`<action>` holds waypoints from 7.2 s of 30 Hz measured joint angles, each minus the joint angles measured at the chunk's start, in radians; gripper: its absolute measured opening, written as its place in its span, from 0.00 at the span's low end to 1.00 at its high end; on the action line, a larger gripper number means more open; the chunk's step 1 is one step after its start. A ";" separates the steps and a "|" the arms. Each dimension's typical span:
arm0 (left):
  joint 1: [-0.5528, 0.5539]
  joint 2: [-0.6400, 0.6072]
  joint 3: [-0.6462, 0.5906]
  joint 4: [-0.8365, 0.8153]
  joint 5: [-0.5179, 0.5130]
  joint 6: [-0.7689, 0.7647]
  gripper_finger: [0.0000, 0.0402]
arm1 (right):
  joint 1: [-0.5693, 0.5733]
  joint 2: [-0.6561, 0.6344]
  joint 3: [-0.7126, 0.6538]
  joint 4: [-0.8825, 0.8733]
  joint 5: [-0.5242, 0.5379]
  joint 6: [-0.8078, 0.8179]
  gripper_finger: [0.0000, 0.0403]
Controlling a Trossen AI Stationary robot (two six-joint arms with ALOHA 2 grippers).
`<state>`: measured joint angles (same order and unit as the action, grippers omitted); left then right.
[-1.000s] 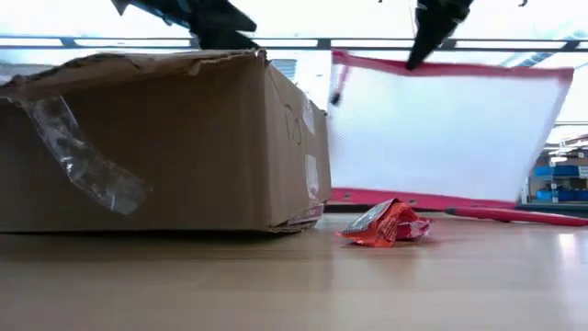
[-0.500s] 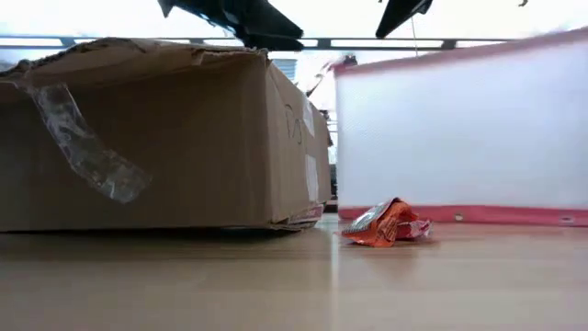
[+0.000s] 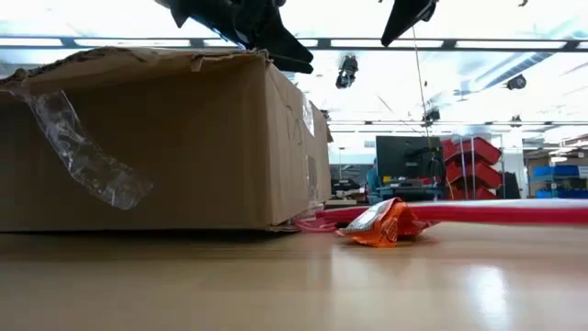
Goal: Unpack boxes
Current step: Open the zip bag
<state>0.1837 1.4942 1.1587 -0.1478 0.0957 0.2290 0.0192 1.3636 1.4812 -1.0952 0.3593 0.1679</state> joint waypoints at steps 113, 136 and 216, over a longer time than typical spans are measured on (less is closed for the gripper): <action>0.045 -0.084 -0.004 0.011 0.184 0.389 0.68 | 0.229 0.228 0.277 -0.198 0.035 0.553 0.00; 0.069 -0.023 -0.004 0.119 0.131 0.384 0.68 | 0.236 0.228 0.283 -0.158 0.000 0.569 0.00; 0.072 0.009 0.085 0.143 0.226 0.251 0.00 | 0.070 0.298 0.281 0.159 0.173 0.504 0.35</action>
<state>0.2558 1.5036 1.2438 -0.0045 0.3222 0.4797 0.0895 1.6611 1.7622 -0.9363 0.5323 0.6718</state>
